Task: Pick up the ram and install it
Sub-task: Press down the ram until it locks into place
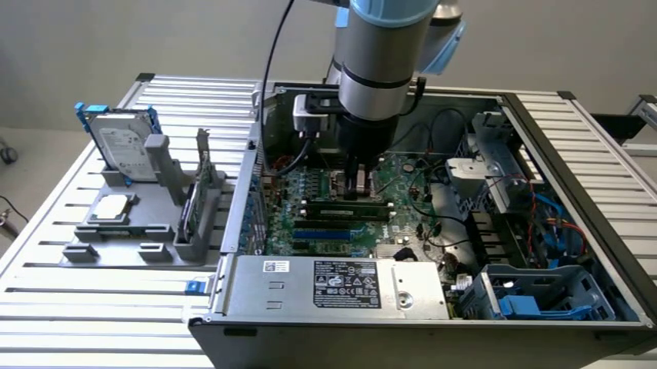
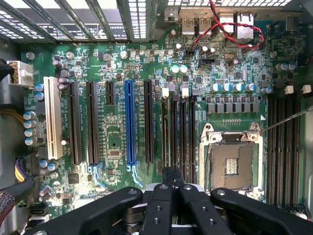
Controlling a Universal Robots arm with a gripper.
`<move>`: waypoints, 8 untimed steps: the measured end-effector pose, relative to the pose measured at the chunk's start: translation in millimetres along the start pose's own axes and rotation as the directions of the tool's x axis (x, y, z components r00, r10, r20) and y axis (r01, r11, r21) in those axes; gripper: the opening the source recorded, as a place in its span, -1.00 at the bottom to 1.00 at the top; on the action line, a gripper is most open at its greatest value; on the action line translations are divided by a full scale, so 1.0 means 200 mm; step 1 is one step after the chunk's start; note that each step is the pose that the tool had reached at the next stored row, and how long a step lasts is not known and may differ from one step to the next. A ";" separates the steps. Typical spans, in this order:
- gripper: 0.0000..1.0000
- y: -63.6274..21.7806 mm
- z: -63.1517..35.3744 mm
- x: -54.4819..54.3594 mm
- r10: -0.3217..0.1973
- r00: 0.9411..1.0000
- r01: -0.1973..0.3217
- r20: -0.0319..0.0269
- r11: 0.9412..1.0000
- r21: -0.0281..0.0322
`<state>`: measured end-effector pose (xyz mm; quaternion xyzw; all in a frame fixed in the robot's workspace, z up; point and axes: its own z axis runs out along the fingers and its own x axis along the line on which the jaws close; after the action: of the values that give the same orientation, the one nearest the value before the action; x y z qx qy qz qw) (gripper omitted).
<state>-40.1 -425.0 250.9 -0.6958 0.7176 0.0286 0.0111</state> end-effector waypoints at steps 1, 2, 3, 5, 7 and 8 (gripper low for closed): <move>-0.79 0.005 0.009 0.00 0.000 1.000 0.000 0.000 1.000 0.000; -0.79 0.009 0.019 -0.01 0.000 1.000 0.000 0.000 1.000 0.000; -0.79 0.010 0.027 -0.01 0.000 1.000 0.000 0.000 1.000 0.000; -0.79 0.011 0.044 -0.02 0.000 1.000 0.000 0.000 1.000 0.000; -0.79 0.011 0.050 -0.03 -0.001 1.000 0.001 -0.002 1.000 -0.001; -0.79 0.011 0.050 -0.03 -0.001 1.000 0.001 -0.003 1.000 -0.001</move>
<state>-42.3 -419.4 241.3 -0.6962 0.7172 0.0280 0.0099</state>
